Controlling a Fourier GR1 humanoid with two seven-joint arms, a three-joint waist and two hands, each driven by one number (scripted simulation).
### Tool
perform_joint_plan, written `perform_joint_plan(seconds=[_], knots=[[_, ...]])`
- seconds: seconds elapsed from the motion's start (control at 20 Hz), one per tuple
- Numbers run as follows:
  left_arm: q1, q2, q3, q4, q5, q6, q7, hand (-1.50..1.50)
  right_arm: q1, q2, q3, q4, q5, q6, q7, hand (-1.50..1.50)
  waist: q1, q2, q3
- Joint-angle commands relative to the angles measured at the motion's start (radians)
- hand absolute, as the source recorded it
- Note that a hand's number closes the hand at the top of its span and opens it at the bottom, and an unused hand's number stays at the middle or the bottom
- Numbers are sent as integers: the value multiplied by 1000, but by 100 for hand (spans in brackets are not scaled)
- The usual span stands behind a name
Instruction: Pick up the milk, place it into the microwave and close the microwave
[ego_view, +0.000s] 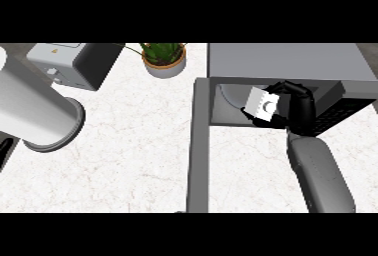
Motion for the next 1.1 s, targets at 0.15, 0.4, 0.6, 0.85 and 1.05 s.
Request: perform_joint_plan(seconds=[0.15, 0.4, 0.6, 0.85, 1.05], knots=[[-35, 5, -19, 3, -27, 2, 0, -150, -175, -45, -55, 174, 32, -86, 184, 150, 84, 65, -15], [-44, 23, -22, 5, -41, 1, 13, -150, -138, -9, -115, 131, 23, -234, 144, 150, 102, 72, -16], [-74, 23, -32, -5, -65, 12, 8, -150, -83, -47, -100, 125, 116, -320, 63, -150, 109, 81, -19], [-83, 27, -54, -3, -95, 10, 20, -150, -54, -31, -110, 108, 165, -378, 38, -150, 135, 90, -17], [-99, 24, -68, 11, -111, 13, 22, -150, -48, -24, -115, 94, 185, -390, 34, -150, 141, 92, -18]])
